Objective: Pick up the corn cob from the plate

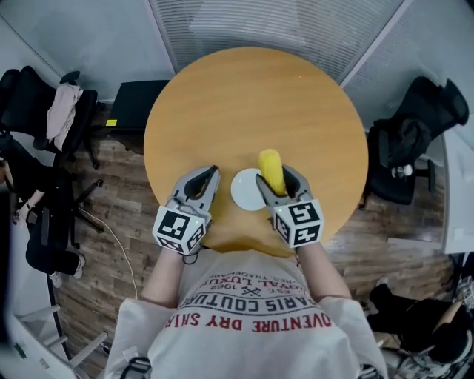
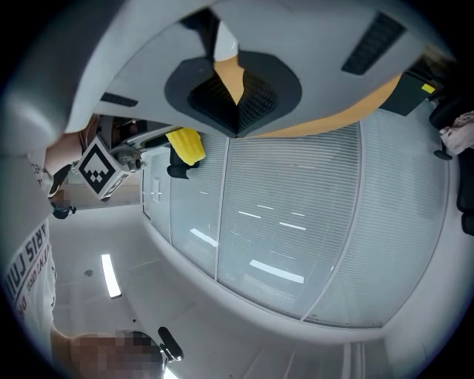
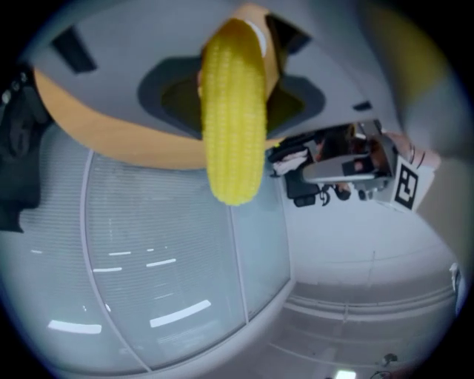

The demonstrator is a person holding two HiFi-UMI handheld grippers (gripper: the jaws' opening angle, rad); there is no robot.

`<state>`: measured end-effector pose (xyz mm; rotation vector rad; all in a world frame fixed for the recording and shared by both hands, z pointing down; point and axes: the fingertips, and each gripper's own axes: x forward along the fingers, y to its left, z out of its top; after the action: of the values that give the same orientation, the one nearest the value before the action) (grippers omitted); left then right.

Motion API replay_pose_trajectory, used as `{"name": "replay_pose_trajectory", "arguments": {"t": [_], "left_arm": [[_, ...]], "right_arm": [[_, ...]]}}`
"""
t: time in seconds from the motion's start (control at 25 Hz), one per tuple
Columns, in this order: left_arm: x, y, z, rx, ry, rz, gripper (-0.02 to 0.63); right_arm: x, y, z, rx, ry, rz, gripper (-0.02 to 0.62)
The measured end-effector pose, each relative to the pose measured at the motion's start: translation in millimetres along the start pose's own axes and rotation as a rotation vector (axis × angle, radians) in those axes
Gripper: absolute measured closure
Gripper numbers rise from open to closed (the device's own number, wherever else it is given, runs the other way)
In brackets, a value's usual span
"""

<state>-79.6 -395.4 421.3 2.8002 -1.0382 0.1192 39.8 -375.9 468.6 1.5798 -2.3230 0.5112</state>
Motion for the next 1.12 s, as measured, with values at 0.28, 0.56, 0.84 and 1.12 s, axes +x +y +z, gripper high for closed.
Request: {"name": "replay_pose_trajectory", "arguments": {"t": [0.28, 0.56, 0.84, 1.12], "left_arm": [[-10, -12, 40, 0.021, -0.084, 0.026, 0.574], [-18, -20, 43, 0.032, -0.095, 0.029, 0.574], [-19, -23, 44, 0.039, -0.09, 0.02, 0.574], [-20, -24, 42, 0.029, -0.078, 0.02, 0.574]], "right_arm": [[-33, 7, 31, -0.024, -0.132, 0.019, 0.333], [-47, 15, 37, -0.035, -0.175, 0.032, 0.332], [-48, 16, 39, -0.022, -0.181, 0.026, 0.332], [-50, 16, 40, -0.005, -0.183, 0.026, 0.332]]}}
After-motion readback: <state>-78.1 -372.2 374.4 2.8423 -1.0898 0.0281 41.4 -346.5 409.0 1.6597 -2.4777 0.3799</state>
